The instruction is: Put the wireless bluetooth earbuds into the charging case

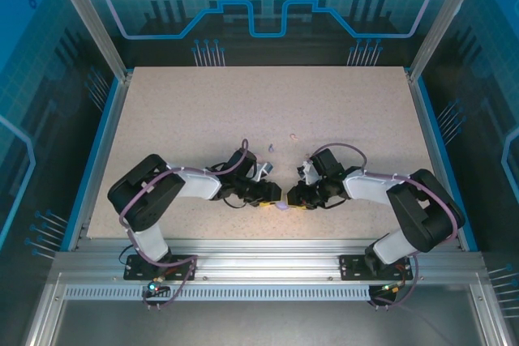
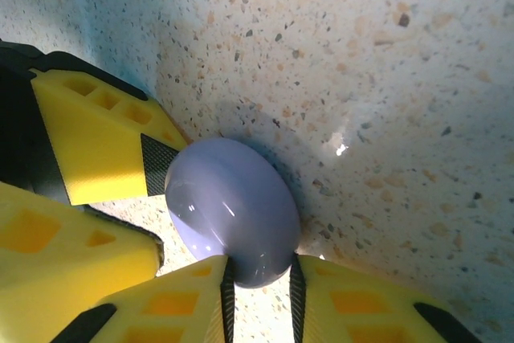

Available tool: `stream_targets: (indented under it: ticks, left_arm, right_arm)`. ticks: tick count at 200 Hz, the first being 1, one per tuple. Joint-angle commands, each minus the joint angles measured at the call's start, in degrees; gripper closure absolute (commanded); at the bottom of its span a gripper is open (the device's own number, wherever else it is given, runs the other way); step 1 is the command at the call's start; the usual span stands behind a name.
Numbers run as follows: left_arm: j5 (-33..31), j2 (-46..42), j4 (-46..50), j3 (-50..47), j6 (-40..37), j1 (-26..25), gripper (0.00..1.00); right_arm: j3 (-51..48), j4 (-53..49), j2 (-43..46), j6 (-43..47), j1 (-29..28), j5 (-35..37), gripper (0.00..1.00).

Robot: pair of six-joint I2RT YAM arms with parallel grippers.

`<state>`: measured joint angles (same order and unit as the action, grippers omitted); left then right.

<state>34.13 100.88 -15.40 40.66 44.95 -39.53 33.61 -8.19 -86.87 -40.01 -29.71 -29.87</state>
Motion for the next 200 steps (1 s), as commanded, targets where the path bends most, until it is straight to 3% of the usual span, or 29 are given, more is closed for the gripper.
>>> stream_targets:
  ticks: [1,123,168,200]
  left_arm:
    - [2.6,2.7,-2.3,-0.6,0.8,-1.7,0.58]
    - [4.1,2.5,-5.8,-0.6,2.5,-2.5,0.63]
    - [5.0,2.5,-7.1,-0.7,3.0,-2.7,0.57]
    - [4.8,3.1,-5.5,0.1,2.2,-3.1,0.60]
  right_arm:
    - [0.1,-3.2,-2.3,1.4,-1.3,5.3,0.76]
    - [1.6,-5.5,-2.7,3.2,-1.3,6.8,0.76]
    - [1.3,-5.3,-1.9,3.2,-1.3,6.8,0.76]
    - [1.3,-5.7,-1.1,3.3,-1.4,7.0,0.76]
